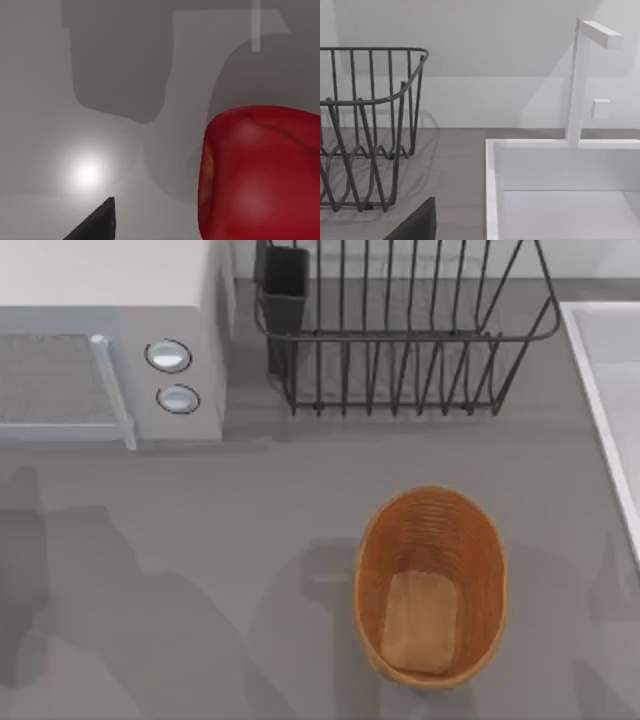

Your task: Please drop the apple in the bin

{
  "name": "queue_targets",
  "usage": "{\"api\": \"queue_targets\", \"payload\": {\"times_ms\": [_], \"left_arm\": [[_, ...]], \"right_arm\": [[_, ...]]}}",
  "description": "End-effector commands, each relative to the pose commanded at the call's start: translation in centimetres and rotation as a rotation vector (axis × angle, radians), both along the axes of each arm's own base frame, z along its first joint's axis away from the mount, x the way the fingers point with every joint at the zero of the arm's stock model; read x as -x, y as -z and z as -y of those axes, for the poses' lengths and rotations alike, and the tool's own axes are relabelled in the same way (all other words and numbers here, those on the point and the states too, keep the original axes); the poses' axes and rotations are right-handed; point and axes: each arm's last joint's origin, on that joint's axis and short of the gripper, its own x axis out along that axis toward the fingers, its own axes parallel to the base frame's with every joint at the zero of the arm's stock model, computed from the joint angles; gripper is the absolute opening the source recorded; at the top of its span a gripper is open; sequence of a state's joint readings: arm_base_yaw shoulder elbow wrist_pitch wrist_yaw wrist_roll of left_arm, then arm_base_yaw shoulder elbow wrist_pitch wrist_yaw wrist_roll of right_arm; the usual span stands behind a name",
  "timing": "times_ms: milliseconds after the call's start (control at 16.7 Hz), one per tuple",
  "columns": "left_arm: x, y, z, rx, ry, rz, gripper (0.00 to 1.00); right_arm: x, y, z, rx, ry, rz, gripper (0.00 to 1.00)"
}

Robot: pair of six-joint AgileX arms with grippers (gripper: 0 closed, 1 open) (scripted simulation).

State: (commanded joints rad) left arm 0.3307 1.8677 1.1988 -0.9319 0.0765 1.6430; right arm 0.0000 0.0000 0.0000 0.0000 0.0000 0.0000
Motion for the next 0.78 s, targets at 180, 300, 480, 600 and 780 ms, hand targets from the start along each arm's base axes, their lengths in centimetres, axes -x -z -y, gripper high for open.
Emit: {"api": "queue_targets", "payload": {"times_ms": [180,300,480,600,780], "left_arm": [[0.0,2.9,0.2,-0.003,0.000,0.008,1.00],[0.2,3.9,0.3,0.000,0.000,0.000,1.00],[0.2,4.0,0.3,0.000,0.000,0.000,1.00],[0.2,4.0,0.3,0.000,0.000,0.000,0.92],[0.2,4.0,0.3,0.000,0.000,0.000,0.70]], "right_arm": [[0.0,0.0,0.0,0.000,0.000,0.000,1.00],[0.0,0.0,0.0,0.000,0.000,0.000,1.00],[0.0,0.0,0.0,0.000,0.000,0.000,1.00],[0.0,0.0,0.0,0.000,0.000,0.000,1.00],[0.0,0.0,0.0,0.000,0.000,0.000,1.00]]}}
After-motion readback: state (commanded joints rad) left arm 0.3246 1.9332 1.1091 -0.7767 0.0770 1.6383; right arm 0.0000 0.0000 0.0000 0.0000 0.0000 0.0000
